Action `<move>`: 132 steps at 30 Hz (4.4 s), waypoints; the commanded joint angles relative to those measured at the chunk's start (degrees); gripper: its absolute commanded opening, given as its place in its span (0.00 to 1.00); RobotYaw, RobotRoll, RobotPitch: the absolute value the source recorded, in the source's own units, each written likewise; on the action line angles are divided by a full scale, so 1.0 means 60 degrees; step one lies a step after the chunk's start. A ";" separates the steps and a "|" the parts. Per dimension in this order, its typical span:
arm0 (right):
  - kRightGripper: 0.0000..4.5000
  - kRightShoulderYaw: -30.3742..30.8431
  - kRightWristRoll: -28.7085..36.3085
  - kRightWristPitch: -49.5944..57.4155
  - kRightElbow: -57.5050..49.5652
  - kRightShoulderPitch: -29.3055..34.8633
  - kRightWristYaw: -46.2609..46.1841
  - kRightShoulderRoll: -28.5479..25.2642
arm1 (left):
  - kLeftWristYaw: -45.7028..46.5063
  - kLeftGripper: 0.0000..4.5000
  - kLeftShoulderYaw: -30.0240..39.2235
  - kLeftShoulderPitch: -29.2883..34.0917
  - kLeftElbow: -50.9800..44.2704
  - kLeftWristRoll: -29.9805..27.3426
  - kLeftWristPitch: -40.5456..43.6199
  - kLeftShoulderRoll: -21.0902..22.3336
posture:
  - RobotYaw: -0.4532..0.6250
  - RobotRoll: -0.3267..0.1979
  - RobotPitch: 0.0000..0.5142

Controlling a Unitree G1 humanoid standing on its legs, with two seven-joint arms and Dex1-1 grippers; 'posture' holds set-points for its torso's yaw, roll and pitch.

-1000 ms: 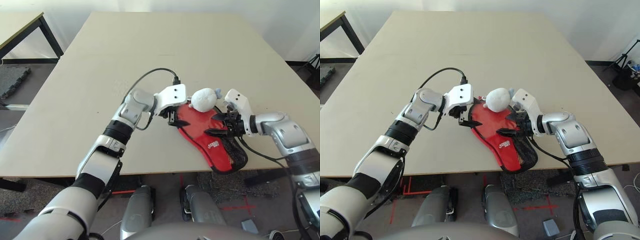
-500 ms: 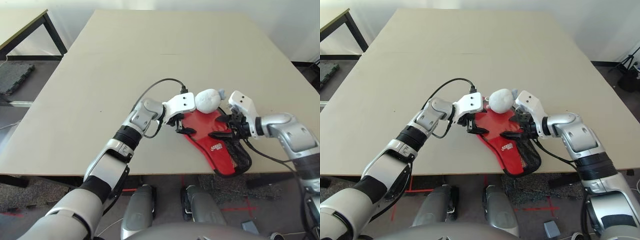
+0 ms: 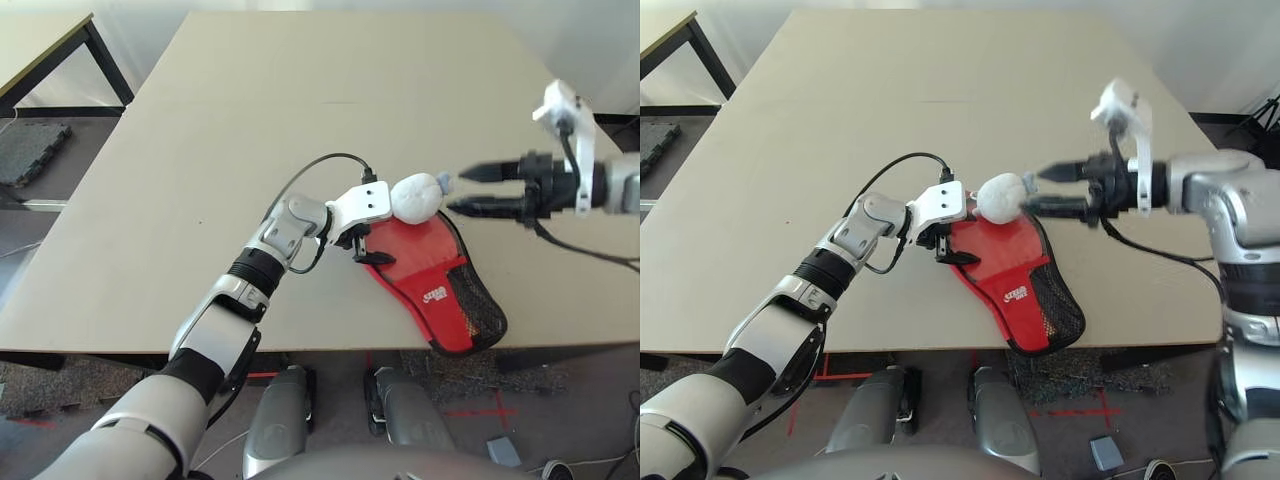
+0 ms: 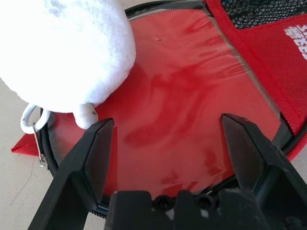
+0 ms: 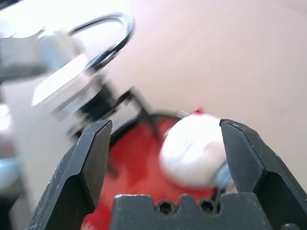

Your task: Store the ping-pong paddle in its case and zip it.

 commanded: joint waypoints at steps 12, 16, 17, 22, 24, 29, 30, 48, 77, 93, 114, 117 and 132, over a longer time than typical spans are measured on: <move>1.00 0.1085 -0.1585 -0.1348 0.2835 0.0263 -0.0945 0.1361 | 0.0106 0.99 -0.0381 0.0284 0.0291 0.0225 0.0303 0.0130 | 0.44 0.62 0.31; 0.91 0.1107 -0.1687 -0.1304 0.3160 0.0356 -0.0915 0.1496 | 0.0093 1.00 -0.0394 0.0297 0.0269 0.0222 0.0332 0.0152 | 0.44 0.62 0.31; 0.88 0.1137 -0.1723 -0.1320 0.3203 0.0370 -0.0883 0.1502 | 0.0091 1.00 -0.0397 0.0297 0.0263 0.0218 0.0336 0.0155 | 0.44 0.62 0.31; 0.46 0.1110 -0.1928 -0.1610 0.3658 0.0249 -0.1084 0.1649 | 0.0105 1.00 -0.0393 0.0267 0.0319 0.0210 0.0319 0.0139 | 0.44 0.62 0.31; 0.31 0.1250 -0.2543 -0.2861 0.4457 -0.0049 -0.1578 0.1802 | 0.0080 1.00 -0.0429 0.0306 0.0287 0.0214 0.0317 0.0115 | 0.43 0.62 0.30; 0.07 0.0952 -0.3383 -0.5282 0.7430 -0.1526 -0.2989 0.2404 | 0.0038 1.00 -0.0518 0.0336 0.0299 0.0234 0.0281 0.0046 | 0.42 0.62 0.30; 0.06 0.0918 -0.3478 -0.5606 0.7895 -0.1738 -0.3120 0.2453 | 0.0042 1.00 -0.0519 0.0323 0.0313 0.0231 0.0281 0.0038 | 0.43 0.62 0.30; 0.06 0.0463 -0.4271 -0.7388 1.0856 -0.2487 -0.3259 0.1307 | -0.0059 1.00 -0.0685 0.0489 -0.0011 0.0226 0.0460 0.0005 | 0.42 0.62 0.30; 0.06 0.0926 -0.2508 -0.2506 0.3578 0.2422 0.4301 -0.2408 | 0.0046 1.00 -0.0749 0.0310 0.0400 0.0239 0.0243 -0.0228 | 0.39 0.62 0.30; 0.06 0.3223 -0.2350 -0.3224 0.2889 0.3959 0.5221 -0.4679 | 0.0057 1.00 -0.0751 0.0305 0.0424 0.0249 0.0215 -0.0283 | 0.39 0.62 0.30; 0.05 0.3891 -0.5554 -0.6629 0.6700 0.2655 0.4038 -0.4002 | 0.0120 1.00 -0.0796 0.0387 0.0252 0.0171 0.0329 -0.0306 | 0.40 0.62 0.30; 0.05 0.3641 -0.5311 -0.6500 0.6728 0.2652 0.4213 -0.3804 | 0.0139 1.00 -0.0792 0.0404 0.0225 0.0154 0.0345 -0.0349 | 0.40 0.62 0.30; 0.99 0.1286 -0.2061 -0.2868 0.6490 0.0884 0.5221 -0.3773 | 0.0211 1.00 -0.0454 0.0445 -0.0254 -0.0179 0.0570 -0.0528 | 0.40 0.62 0.30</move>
